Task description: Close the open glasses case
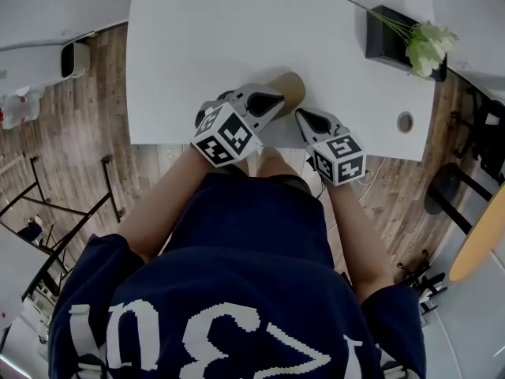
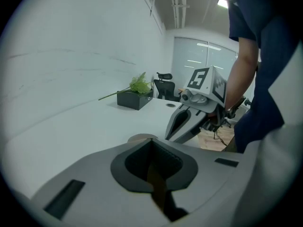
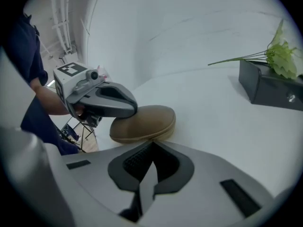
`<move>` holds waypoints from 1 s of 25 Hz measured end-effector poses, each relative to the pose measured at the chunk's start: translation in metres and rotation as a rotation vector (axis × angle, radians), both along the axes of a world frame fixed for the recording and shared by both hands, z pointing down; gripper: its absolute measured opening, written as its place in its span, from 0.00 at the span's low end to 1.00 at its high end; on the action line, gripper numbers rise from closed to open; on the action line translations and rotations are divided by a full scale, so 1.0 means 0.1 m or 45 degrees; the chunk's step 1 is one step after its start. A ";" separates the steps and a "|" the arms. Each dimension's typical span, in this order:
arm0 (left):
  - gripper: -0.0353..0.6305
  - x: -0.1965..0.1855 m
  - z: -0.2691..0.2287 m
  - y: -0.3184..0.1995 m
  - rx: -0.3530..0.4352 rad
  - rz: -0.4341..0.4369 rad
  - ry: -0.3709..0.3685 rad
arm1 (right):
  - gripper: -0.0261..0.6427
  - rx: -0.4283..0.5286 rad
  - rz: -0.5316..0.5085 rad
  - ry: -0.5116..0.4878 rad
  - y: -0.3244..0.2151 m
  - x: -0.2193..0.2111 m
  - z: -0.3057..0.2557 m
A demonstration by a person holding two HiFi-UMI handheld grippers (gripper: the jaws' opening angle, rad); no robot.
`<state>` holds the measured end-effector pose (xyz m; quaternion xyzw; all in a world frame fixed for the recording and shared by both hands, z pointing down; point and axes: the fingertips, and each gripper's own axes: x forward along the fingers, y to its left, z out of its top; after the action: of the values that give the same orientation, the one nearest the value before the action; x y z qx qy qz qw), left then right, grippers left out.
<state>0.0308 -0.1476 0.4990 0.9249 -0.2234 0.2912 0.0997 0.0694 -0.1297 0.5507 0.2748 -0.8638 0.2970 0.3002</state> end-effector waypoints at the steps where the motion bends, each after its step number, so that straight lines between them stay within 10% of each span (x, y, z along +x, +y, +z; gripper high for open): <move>1: 0.07 0.00 0.00 0.00 -0.007 0.005 0.007 | 0.07 0.021 0.026 0.012 -0.10 0.05 0.00; 10: 0.07 -0.03 0.00 0.00 -0.017 0.004 0.016 | 0.08 -0.176 -0.199 -0.052 0.08 -0.04 -0.03; 13: 0.07 -0.02 -0.01 0.00 -0.018 0.005 0.017 | 0.28 -0.218 -0.142 -0.054 0.21 -0.23 0.05; 17: 0.07 -0.02 0.00 0.00 -0.016 0.003 0.017 | 0.26 -0.139 -0.122 0.016 0.16 -0.27 0.08; 19: 0.07 -0.03 0.00 0.00 -0.016 0.002 0.018 | 0.08 -0.065 -0.157 0.047 0.15 -0.26 0.07; 25: 0.07 -0.03 -0.01 -0.01 -0.001 -0.006 0.015 | 0.09 -0.048 -0.123 0.036 0.17 -0.25 0.06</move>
<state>0.0277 -0.1482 0.4977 0.9260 -0.2249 0.2855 0.1022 0.0448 -0.1128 0.5565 0.2313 -0.8660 0.2943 0.3316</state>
